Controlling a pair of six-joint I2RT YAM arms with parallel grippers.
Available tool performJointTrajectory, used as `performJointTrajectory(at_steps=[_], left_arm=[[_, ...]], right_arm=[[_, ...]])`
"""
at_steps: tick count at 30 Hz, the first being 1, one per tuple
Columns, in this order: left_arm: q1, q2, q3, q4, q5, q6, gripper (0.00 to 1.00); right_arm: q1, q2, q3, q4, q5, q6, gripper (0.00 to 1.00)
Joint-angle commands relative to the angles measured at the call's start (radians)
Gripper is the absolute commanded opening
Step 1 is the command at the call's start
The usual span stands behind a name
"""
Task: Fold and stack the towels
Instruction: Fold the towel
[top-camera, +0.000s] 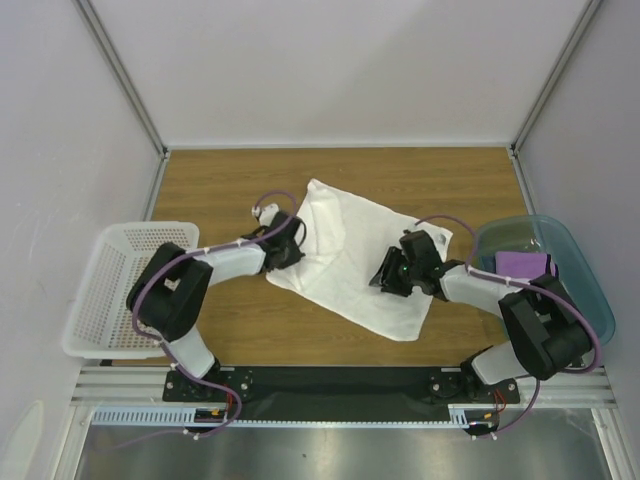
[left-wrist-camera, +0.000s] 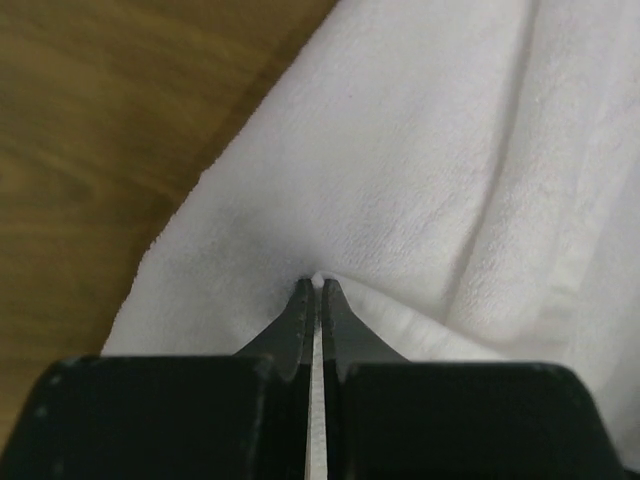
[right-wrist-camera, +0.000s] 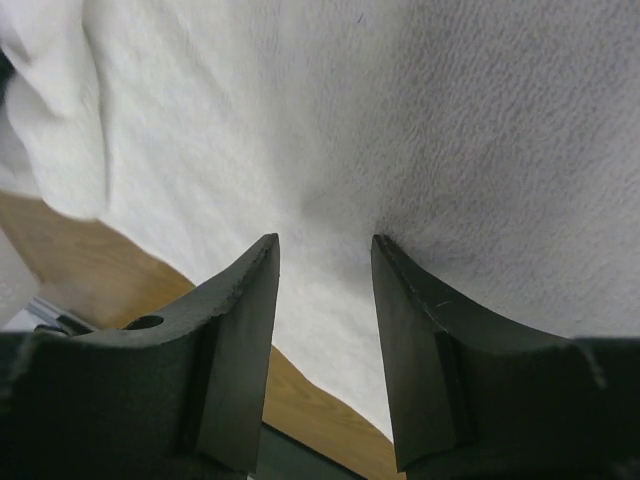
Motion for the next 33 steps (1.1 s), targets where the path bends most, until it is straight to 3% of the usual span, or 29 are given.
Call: performJointTrajectory(at_steps=[1,5,9,18,22,26,33], left_arm=[[0.099,0.060,0.112,-0.025,0.101,0.230,0.00],[0.124,0.184,0.290,-0.088,0.089,0.349,0.00],[0.146,0.316,0.416,-0.083,0.122,0.375,0.00],[0.196,0.493,0.615,0.002,0.334,0.448,0.00],[0.196,0.448,0.609,0.074,0.412,0.618,0.00],[0.196,0.308,0.568,0.072,0.452,0.744,0.00],[0.194,0.080,0.414,0.095,0.574,0.821,0.00]], right_arm=[[0.096,0.024,-0.004,0.047,0.016,0.133,0.47],[0.202,0.110,0.056,0.114,0.035,0.155,0.47],[0.268,0.241,0.127,0.148,-0.009,0.167,0.46],[0.319,0.344,0.275,0.249,-0.010,0.199,0.43],[0.314,0.346,0.343,0.184,-0.011,0.146,0.43],[0.264,0.224,0.411,0.061,0.082,0.035,0.47],[0.026,0.099,0.519,-0.081,0.129,-0.114,0.57]])
